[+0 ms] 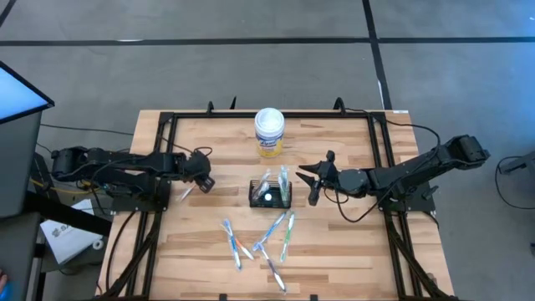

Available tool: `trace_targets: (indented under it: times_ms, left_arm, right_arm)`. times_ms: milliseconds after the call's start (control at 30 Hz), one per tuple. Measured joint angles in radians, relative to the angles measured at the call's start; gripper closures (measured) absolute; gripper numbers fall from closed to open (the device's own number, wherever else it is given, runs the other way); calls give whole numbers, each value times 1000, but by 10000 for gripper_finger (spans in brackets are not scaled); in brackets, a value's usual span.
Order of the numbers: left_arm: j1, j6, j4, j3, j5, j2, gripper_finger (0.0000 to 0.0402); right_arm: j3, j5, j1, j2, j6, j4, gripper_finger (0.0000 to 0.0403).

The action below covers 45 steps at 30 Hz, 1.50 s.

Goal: Pick & Place toothbrushing station
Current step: Put the top orange toothbrush into the black mesh organizer

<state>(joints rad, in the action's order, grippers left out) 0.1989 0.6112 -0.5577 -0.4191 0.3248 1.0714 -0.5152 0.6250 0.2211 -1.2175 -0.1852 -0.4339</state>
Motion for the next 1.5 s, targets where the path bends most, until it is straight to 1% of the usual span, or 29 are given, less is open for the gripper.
trace_targets:
  times_ms: [433, 600, 733, 833, 933, 967, 1133, 1367, 1500]
  left_arm:
    - [0, 0, -10, 40, -13, 0, 254]
    - [0, 0, -8, 40, -16, 0, 268]
    - [0, 0, -8, 40, -19, 0, 300]
    - [0, 0, -8, 40, -19, 0, 337]
    - [0, 0, -8, 40, -19, 0, 383]
    - [0, 0, -9, 40, -19, 0, 392]
    - [0, 0, -10, 40, -19, 0, 400]
    - [-2, 18, -8, 40, -19, 0, 401]
    - [-21, 22, 13, 40, -20, -6, 401]
  right_arm:
    - [0, 0, -1, 0, 0, 0, 296]
    - [0, 0, -1, 0, 0, 0, 296]
    - [0, 0, -1, 0, 0, 0, 296]
    - [0, 0, -1, 0, 0, 0, 296]
    - [0, 0, -1, 0, 0, -1, 296]
    - [0, 0, -1, 0, 0, 0, 296]
    - [0, 0, -1, 0, 0, 0, 296]
    - [0, 0, -1, 0, 0, 0, 296]
    - [0, 0, -1, 0, 0, 0, 296]
